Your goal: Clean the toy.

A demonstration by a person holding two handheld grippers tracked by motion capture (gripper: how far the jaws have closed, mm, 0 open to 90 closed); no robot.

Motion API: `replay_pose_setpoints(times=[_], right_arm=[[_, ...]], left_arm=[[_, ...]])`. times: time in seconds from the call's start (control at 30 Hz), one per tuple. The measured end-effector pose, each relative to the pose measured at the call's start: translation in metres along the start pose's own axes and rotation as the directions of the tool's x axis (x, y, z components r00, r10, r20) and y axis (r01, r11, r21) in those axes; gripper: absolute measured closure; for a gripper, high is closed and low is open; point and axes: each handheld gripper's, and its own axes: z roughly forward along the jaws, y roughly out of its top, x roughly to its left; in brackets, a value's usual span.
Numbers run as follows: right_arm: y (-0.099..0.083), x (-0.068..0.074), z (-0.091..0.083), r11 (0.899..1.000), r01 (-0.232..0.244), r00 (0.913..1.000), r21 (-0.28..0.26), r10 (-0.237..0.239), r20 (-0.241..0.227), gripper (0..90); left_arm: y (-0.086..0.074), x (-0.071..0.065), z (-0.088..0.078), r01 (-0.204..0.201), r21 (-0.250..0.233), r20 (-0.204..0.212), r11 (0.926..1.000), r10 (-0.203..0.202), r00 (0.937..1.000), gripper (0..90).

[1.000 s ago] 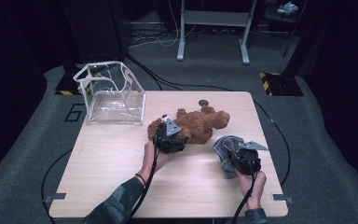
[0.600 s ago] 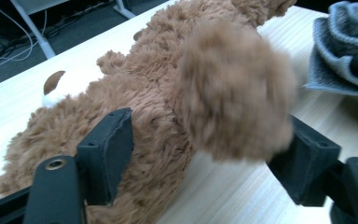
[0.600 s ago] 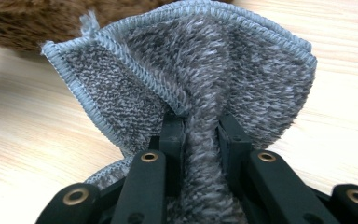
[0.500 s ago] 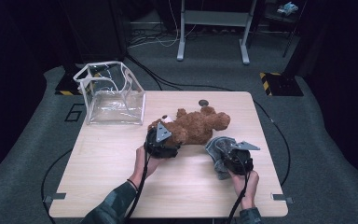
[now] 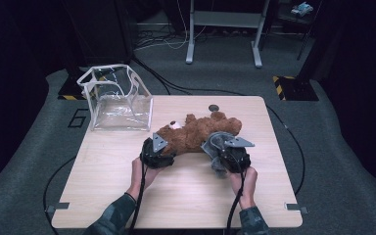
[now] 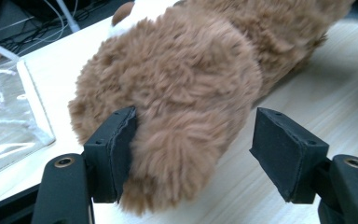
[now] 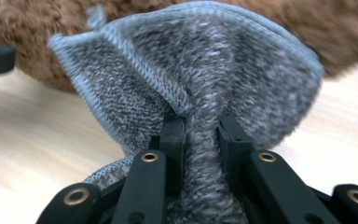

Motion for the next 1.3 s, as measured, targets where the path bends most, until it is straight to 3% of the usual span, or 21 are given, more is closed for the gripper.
replay_pose_setpoints(times=[0.27,0.47,0.57,0.67,0.8,0.9,0.97,1.0,1.07,1.17,1.3], right_arm=[[0.032,0.019,0.015,0.996,0.075,0.9971,-0.039,-0.075,-0.012,75.2],[0.050,0.034,0.032,0.990,0.137,0.9902,-0.029,-0.138,-0.024,75.2],[0.053,0.033,0.044,0.993,0.121,0.9926,0.007,-0.121,-0.007,75.4],[0.052,0.027,0.049,0.997,0.074,0.9972,0.027,-0.074,0.011,75.6],[0.051,0.017,0.044,0.997,0.070,0.9959,0.033,-0.072,0.056,75.8],[0.048,0.006,0.039,0.998,0.038,0.9929,0.040,-0.042,0.112,75.9],[0.047,0.000,0.038,0.999,0.025,0.9929,0.039,-0.029,0.115,75.9],[0.044,-0.009,0.033,0.999,-0.005,0.9891,0.033,0.000,0.147,75.9],[0.042,-0.014,0.029,1.000,-0.015,0.9876,0.025,0.011,0.157,75.9],[0.042,-0.014,0.024,1.000,-0.007,0.9898,0.008,0.006,0.143,75.8],[0.050,0.006,0.025,0.998,0.055,0.9964,-0.019,-0.053,0.066,75.8]], left_arm=[[0.005,0.000,0.006,-0.037,0.002,-0.014,0.9993,0.037,0.9992,30.0],[0.003,0.008,0.012,-0.035,0.011,-0.056,0.9993,0.036,0.9978,45.6],[0.001,0.012,0.011,-0.030,0.014,-0.045,0.9994,0.031,0.9985,53.9],[0.000,0.014,0.010,-0.038,0.015,-0.044,0.9992,0.038,0.9983,59.3],[-0.002,0.015,0.011,-0.035,0.009,-0.043,0.9993,0.035,0.9985,64.8],[-0.002,0.017,0.012,-0.031,0.012,-0.035,0.9995,0.031,0.9989,67.0],[-0.003,0.017,0.012,-0.029,0.007,-0.034,0.9996,0.029,0.9990,67.9],[-0.003,0.018,0.012,-0.027,0.007,-0.033,0.9996,0.028,0.9991,68.1],[-0.004,0.018,0.012,-0.026,0.011,-0.023,0.9996,0.026,0.9994,68.7],[-0.004,0.019,0.013,-0.028,0.011,-0.017,0.9995,0.028,0.9995,69.2],[-0.004,0.020,0.013,-0.029,0.009,-0.014,0.9995,0.029,0.9995,69.6]])
